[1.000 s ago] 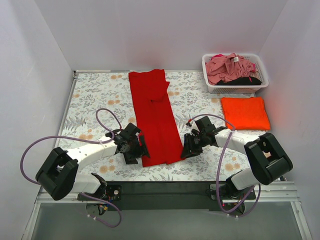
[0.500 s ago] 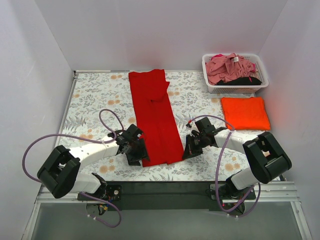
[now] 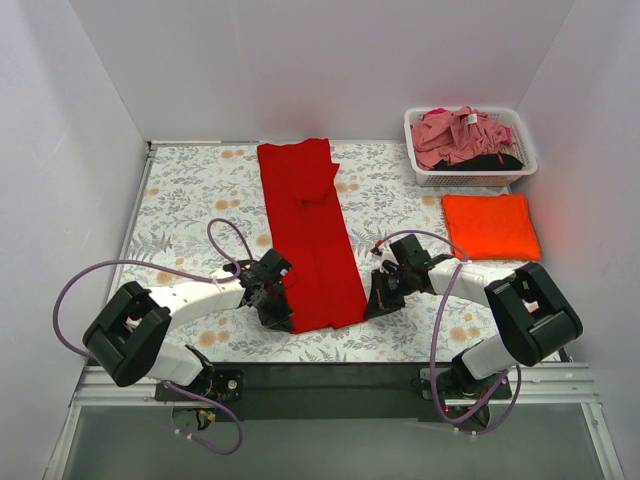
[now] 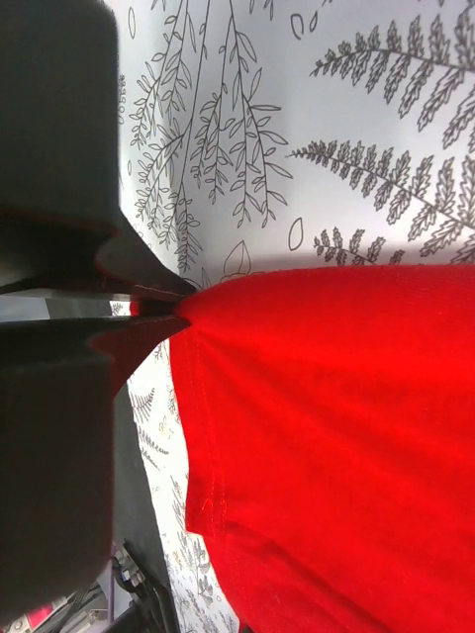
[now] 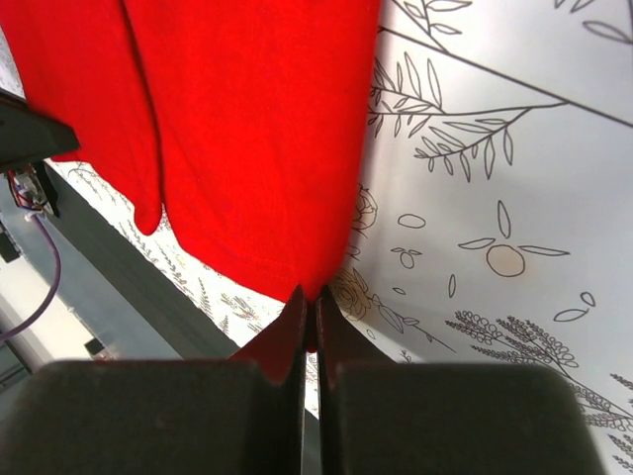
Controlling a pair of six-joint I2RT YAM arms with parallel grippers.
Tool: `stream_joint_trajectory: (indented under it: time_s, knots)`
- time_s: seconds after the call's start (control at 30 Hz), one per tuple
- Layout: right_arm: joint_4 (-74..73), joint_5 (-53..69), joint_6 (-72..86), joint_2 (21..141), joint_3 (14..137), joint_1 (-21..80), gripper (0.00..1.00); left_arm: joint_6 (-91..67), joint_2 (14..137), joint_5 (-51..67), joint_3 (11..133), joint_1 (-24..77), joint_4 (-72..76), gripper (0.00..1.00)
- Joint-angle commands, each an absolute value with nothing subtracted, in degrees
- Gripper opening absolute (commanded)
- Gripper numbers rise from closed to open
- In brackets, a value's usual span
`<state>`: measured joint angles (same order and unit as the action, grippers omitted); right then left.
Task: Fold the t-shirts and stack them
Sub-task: Fold the tshirt
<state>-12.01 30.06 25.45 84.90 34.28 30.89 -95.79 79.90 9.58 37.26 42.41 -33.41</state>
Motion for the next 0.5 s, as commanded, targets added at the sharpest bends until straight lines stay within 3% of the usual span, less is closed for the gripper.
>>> stream_joint_trajectory:
  time_s: [0.0, 0.27, 0.47]
  knots:
    - [-13.5, 29.7, 23.8, 85.6, 33.4, 31.4, 0.01, -95.4, 80.5, 7.0, 35.9, 43.2, -36.8, 0.00]
    - [-23.0, 30.3, 19.3, 80.9, 35.4, 31.3, 0.01, -97.2, 72.8, 12.0, 35.0, 46.1, -40.0, 0.00]
    - [-25.1, 26.6, 17.6, 87.3, 52.3, 29.9, 0.01, -91.5, 77.2, 7.8, 44.9, 39.1, -38.8, 0.00]
